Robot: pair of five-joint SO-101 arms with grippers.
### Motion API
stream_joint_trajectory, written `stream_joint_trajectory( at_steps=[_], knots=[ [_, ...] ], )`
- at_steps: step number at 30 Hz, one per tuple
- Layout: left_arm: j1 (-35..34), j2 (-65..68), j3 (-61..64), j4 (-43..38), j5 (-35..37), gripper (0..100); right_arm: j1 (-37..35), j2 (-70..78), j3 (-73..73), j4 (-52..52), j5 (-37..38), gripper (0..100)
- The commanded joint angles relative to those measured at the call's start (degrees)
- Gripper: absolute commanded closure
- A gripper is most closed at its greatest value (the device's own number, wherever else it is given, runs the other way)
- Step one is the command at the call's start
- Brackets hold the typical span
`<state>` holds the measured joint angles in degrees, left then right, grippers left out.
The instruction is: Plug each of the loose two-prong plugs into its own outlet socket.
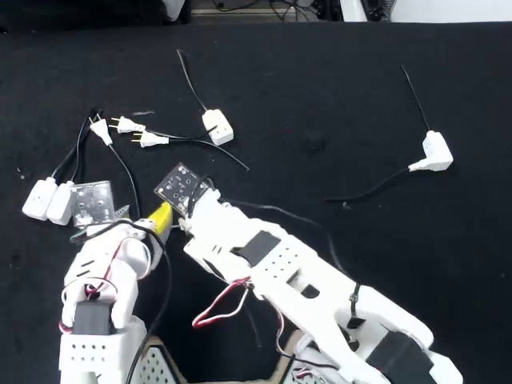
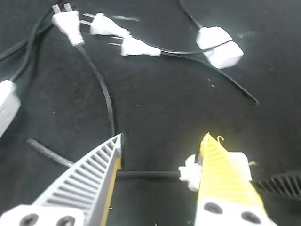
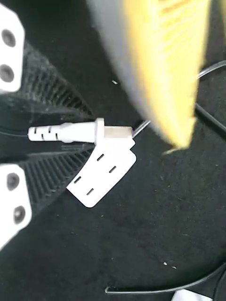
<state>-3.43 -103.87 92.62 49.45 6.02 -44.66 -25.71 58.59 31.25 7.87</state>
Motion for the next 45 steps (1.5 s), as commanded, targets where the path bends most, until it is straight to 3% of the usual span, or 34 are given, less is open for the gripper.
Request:
stream_joint_trajectory(
  at_steps=[1, 13, 45],
  knots=[
    [2.8, -0.2, 0.2, -1.3, -3.2, 73, -0.6, -1.8, -3.6, -0.8, -0.3, 98.8],
    [2.9, -0.2, 0.9, -1.1, -3.6, 73, -4.3, -15.3, 2.1, 1.3, -0.5, 98.8],
    [2.6, -0.2, 1.0, -1.0, -3.6, 73, -2.0, -15.8, 2.0, 0.2, -3.3, 98.8]
  ],
)
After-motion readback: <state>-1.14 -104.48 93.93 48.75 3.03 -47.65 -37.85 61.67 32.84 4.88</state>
